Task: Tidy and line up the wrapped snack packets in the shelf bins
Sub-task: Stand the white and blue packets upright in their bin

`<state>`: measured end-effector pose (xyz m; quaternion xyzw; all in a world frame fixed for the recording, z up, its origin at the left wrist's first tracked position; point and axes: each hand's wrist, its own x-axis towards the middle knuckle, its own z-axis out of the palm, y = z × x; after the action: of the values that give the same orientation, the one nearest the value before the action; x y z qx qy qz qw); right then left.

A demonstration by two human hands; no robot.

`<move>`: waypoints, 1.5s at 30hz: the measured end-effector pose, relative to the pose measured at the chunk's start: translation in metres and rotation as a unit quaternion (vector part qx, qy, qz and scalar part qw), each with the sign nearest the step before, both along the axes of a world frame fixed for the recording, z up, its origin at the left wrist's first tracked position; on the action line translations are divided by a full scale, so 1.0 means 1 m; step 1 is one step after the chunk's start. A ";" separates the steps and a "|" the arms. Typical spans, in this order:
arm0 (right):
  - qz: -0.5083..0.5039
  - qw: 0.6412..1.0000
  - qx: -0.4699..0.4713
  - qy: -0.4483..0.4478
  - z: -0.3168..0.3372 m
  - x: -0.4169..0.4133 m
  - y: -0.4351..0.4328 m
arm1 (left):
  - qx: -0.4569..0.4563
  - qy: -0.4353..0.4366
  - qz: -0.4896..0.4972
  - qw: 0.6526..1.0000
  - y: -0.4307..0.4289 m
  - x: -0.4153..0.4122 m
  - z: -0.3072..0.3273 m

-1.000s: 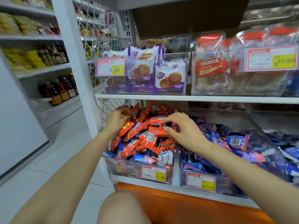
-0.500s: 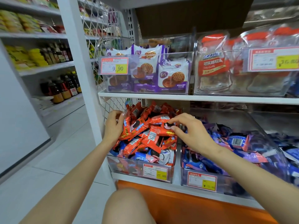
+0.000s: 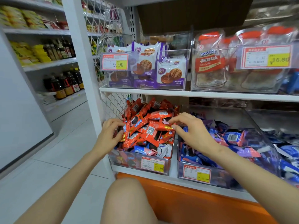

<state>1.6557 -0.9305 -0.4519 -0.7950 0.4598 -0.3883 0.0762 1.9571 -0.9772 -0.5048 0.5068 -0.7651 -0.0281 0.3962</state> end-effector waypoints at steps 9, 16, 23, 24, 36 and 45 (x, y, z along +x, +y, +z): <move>0.003 1.000 0.011 -0.006 -0.001 -0.009 0.004 | -0.010 0.034 0.033 0.999 0.011 -0.007 0.002; -0.009 0.999 0.027 0.020 0.001 -0.031 0.012 | -0.096 0.003 -0.033 0.995 0.033 -0.078 0.035; -0.051 0.996 0.063 0.040 0.000 -0.093 0.031 | -0.051 -0.010 -0.215 0.975 0.051 -0.198 0.051; -0.063 0.995 0.065 0.041 0.000 -0.106 0.035 | -0.041 -0.004 -0.226 0.973 0.052 -0.214 0.049; -0.271 0.956 0.117 -0.003 0.001 -0.279 0.078 | 0.004 -0.070 -0.303 0.950 0.051 -0.362 0.040; -0.138 0.892 0.291 0.316 -0.044 -0.304 0.063 | 0.047 -0.122 -0.285 0.950 0.025 -0.396 0.024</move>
<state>1.3514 -0.8680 -0.4963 -0.7465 0.6572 0.0281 0.1000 1.5607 -0.9523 -0.4812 0.2851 -0.9181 -0.1134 0.2508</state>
